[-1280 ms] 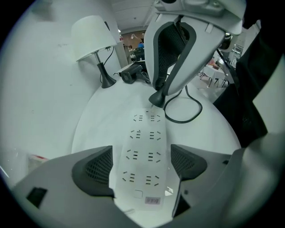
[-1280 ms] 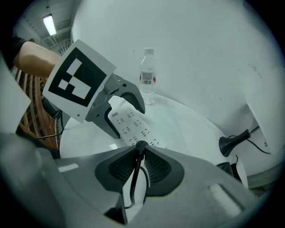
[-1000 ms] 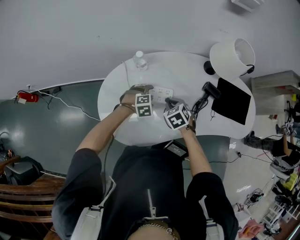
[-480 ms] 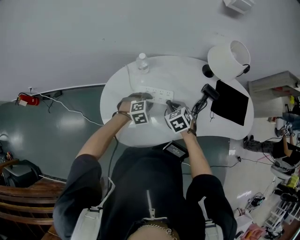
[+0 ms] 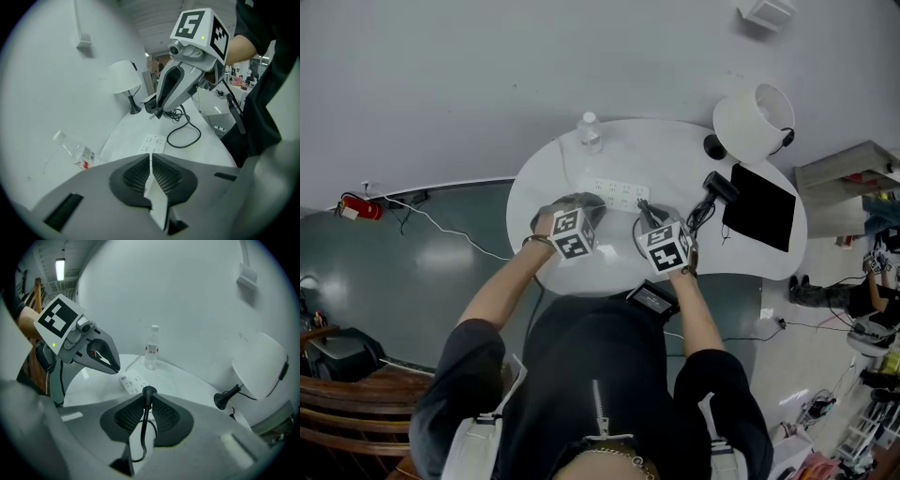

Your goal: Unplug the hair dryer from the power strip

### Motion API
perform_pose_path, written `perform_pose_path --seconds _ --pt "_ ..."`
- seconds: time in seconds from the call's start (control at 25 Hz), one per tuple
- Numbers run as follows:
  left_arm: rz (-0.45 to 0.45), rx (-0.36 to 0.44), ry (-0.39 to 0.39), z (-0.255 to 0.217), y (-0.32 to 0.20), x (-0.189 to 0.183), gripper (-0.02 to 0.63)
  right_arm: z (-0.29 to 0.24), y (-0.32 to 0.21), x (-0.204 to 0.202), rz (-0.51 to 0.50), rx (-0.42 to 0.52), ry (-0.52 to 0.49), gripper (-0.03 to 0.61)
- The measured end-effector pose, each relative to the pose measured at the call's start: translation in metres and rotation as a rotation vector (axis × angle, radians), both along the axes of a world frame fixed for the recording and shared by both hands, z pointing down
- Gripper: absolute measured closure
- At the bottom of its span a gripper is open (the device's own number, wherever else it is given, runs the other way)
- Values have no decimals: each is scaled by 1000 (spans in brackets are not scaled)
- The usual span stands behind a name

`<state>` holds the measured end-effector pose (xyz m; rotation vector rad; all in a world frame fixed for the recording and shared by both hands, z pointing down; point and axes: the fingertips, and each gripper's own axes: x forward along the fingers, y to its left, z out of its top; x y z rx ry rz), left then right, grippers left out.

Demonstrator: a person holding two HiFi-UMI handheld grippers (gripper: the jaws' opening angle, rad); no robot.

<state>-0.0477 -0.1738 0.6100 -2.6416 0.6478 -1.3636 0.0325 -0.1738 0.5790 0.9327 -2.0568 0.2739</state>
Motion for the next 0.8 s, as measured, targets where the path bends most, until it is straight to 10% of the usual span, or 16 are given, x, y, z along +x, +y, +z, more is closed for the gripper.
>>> perform_pose_path --seconds 0.8 --pt "-46 80 44 -40 17 -11 594 -21 21 7 41 74 -90 523"
